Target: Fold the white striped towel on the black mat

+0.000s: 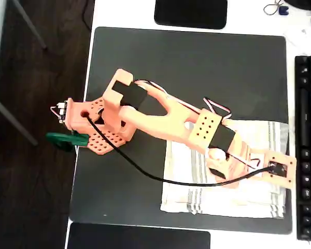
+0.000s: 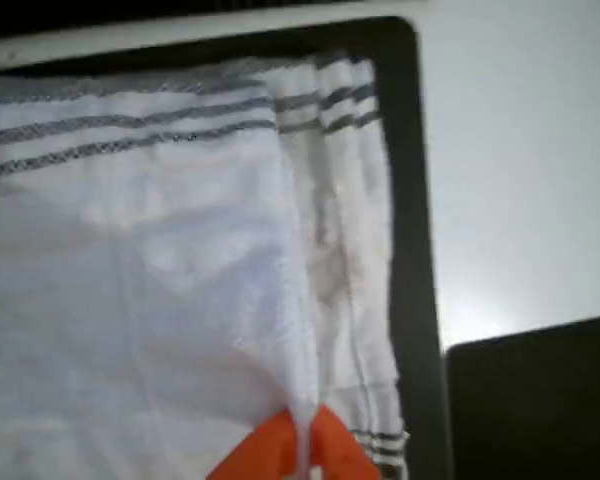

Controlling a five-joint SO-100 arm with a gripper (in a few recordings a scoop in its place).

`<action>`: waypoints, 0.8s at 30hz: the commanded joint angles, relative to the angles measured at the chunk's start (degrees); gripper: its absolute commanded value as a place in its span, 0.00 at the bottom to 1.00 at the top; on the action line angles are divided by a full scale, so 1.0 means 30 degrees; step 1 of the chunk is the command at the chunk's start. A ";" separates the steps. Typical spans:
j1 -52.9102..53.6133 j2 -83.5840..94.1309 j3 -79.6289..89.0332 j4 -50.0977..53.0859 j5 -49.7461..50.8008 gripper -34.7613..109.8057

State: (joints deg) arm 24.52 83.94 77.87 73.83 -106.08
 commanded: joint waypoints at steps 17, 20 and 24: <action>0.2783 -0.0557 0.2549 -0.4482 -0.2080 0.27; 0.2783 -0.0410 0.3076 -0.4863 -0.1904 0.32; 0.2783 0.0293 0.3076 -0.4248 -0.1846 0.33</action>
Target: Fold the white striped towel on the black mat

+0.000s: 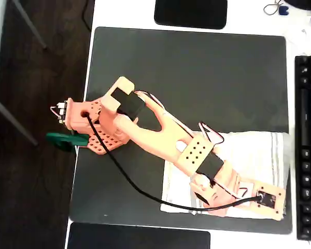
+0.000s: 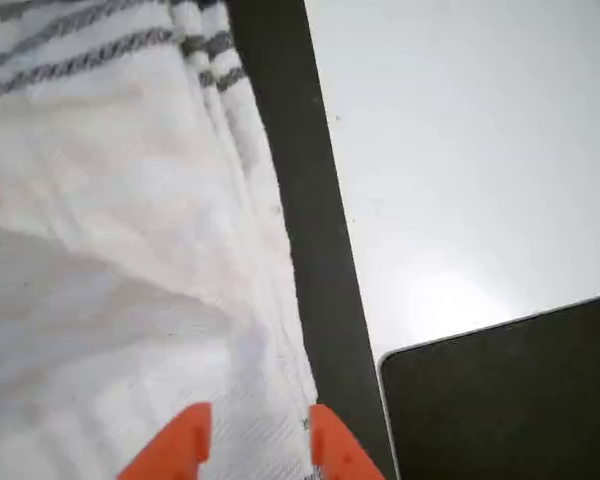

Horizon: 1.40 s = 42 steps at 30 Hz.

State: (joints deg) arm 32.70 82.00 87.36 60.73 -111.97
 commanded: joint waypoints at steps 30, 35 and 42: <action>-0.5771 0.7734 0.8701 0.4658 0.1553 0.26; -0.6855 0.7793 1.1748 0.1553 0.1816 0.26; -0.7412 0.7588 1.3447 -0.0791 0.1934 0.26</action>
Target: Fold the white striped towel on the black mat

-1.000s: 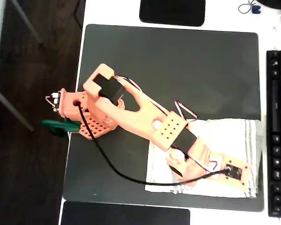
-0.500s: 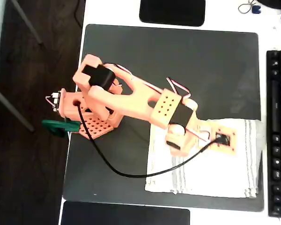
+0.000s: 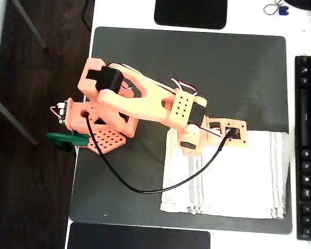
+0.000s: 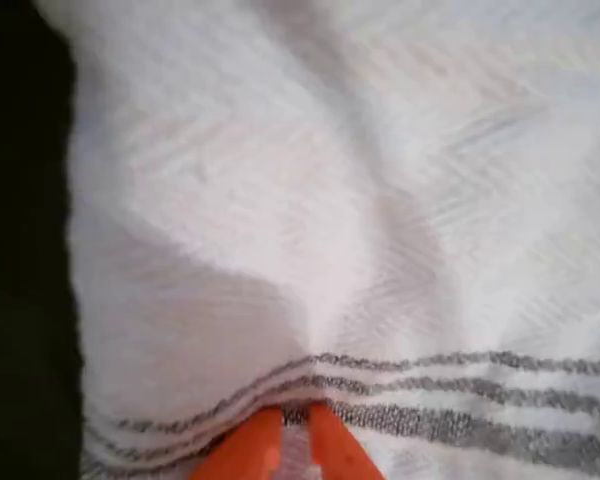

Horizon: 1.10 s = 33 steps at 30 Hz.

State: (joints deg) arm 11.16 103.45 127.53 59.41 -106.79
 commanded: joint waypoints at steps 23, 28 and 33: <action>0.6270 0.8291 0.0293 0.5479 0.9697 0.29; 0.8877 0.8350 0.4160 0.2930 1.1367 0.34; 0.8584 0.8174 0.5654 0.0469 1.5234 0.38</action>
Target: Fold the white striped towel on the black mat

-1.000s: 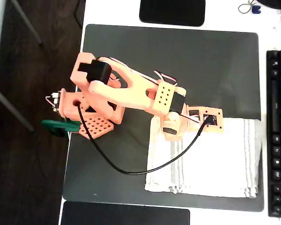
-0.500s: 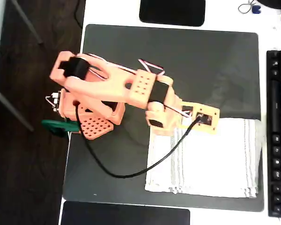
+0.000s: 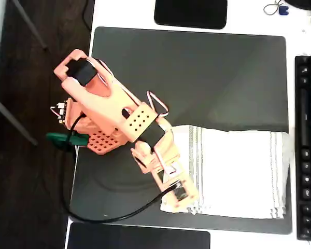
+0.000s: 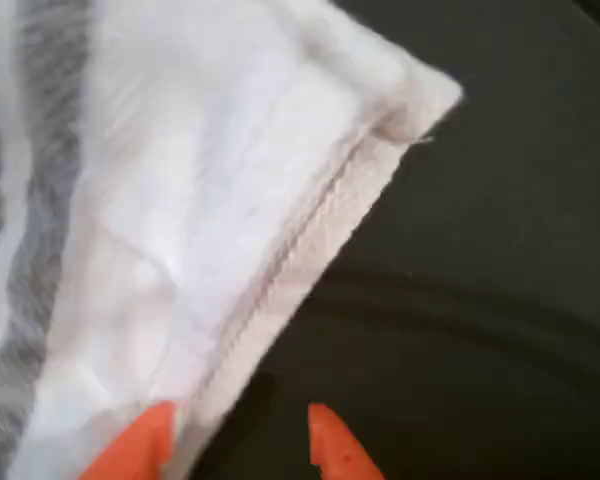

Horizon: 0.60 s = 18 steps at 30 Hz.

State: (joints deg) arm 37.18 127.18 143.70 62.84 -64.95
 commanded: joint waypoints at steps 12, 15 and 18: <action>-0.1611 -0.0645 0.1143 -0.3428 0.6768 0.40; -0.1465 -0.0762 0.1377 -0.3867 0.7002 0.40; -0.0264 -0.0879 0.1582 -0.4131 0.6211 0.40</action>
State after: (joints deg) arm 33.84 124.63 148.62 51.06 -45.35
